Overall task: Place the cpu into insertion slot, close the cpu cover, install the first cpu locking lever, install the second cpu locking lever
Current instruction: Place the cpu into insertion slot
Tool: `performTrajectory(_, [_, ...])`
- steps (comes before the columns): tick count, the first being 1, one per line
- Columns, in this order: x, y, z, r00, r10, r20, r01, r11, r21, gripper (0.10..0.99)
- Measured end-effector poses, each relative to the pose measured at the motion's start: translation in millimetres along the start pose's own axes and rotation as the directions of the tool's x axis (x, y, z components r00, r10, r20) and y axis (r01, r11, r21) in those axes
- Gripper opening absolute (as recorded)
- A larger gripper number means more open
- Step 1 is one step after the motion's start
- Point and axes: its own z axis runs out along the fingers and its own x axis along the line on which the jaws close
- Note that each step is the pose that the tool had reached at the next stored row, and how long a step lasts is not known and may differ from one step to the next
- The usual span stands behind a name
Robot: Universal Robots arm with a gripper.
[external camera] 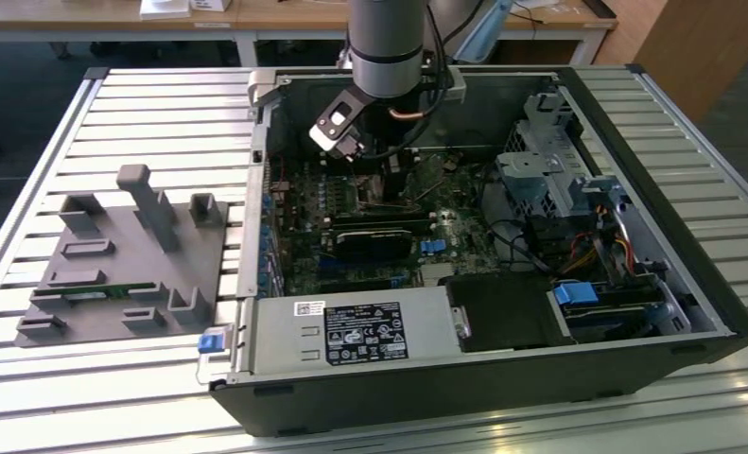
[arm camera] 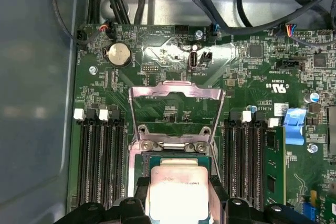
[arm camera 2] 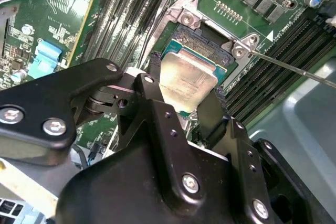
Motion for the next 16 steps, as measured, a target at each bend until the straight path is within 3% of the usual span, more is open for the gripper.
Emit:
performTrajectory(7, [1.7, -2.8, 6.3, 1.0000, 0.003, 0.0017, -0.003, 1.0000, 0.000, 0.529])
performTrajectory(8, [3.7, -3.2, 11.5, 1.0000, 0.003, 0.0017, -0.003, 1.0000, 0.000, 0.529])
performTrajectory(16, [4.7, -4.8, 16.6, 1.0000, 0.003, 0.0022, -0.003, 1.0000, 0.000, 0.529])
